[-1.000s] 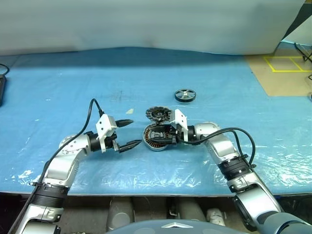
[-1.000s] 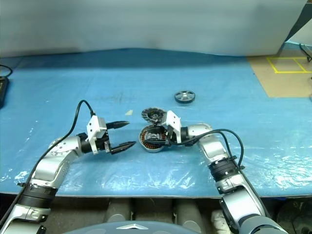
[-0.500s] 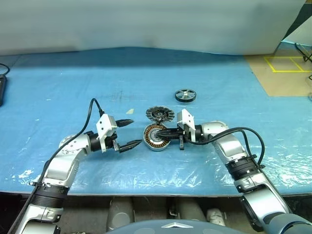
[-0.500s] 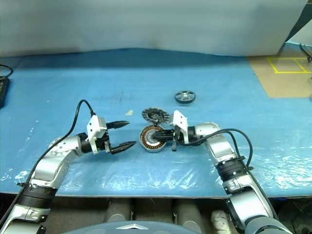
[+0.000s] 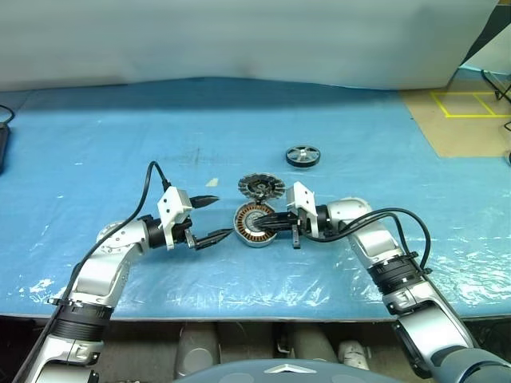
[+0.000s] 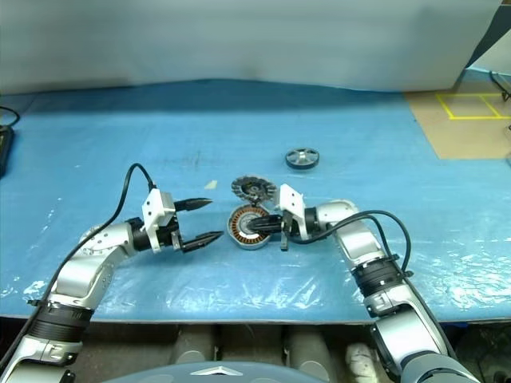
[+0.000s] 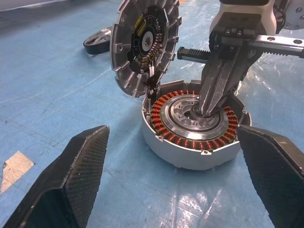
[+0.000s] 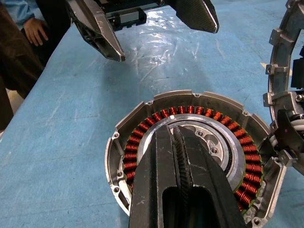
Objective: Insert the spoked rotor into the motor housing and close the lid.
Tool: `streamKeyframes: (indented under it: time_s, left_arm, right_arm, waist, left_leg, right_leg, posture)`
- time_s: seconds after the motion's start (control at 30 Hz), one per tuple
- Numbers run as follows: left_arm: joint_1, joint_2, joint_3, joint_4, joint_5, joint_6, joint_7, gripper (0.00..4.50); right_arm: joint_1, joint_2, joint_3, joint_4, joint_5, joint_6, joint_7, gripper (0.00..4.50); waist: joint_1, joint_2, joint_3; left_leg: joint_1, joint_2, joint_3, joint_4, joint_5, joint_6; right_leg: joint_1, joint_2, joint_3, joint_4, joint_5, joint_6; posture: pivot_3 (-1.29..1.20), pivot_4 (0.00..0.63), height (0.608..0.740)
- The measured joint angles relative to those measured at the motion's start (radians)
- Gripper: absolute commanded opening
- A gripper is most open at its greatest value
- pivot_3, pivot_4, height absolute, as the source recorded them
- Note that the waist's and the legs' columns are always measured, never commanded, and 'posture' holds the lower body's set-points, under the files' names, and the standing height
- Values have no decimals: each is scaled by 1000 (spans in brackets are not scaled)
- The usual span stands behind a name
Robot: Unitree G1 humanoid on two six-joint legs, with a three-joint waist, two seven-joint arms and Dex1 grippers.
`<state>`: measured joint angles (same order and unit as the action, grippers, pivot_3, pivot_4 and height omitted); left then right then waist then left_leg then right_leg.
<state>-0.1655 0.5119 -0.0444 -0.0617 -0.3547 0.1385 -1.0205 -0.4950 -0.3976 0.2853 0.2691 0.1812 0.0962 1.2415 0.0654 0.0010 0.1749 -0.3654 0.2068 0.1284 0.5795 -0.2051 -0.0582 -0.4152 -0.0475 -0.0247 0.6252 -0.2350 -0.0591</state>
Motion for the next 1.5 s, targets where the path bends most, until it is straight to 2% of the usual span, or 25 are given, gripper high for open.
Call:
streamKeyframes:
  time_s: [0.47,0.9,1.13,1.5]
  left_arm:
    - [15,0,0,-3,1,-5,6,4500]
    - [30,-1,-3,37,5,-48,0,4500]
    - [30,-5,-6,47,6,-56,-5,4500]
    - [36,-10,-8,51,6,-64,-10,4500]
  right_arm:
    - [-36,-1,1,64,-26,-64,-12,34]
    - [-48,11,1,68,-32,-43,-18,34]
    - [-47,-20,-28,-56,53,58,28,34]
    - [-5,-69,-6,-64,23,51,65,34]
  waist:
    - [0,0,0]
    - [0,0,0]
    - [1,0,0]
    - [-1,0,0]
  left_leg:
    - [0,0,0,0,0,0]
    - [0,0,0,0,0,0]
    - [1,0,0,0,0,0]
    - [0,0,0,0,0,0]
  right_leg:
    - [1,0,0,1,0,0]
    - [1,0,0,1,0,0]
    - [1,0,0,1,0,0]
    - [1,0,0,1,0,0]
  posture:
    - [0,150,740]
    - [0,150,740]
    - [0,150,740]
    - [0,150,740]
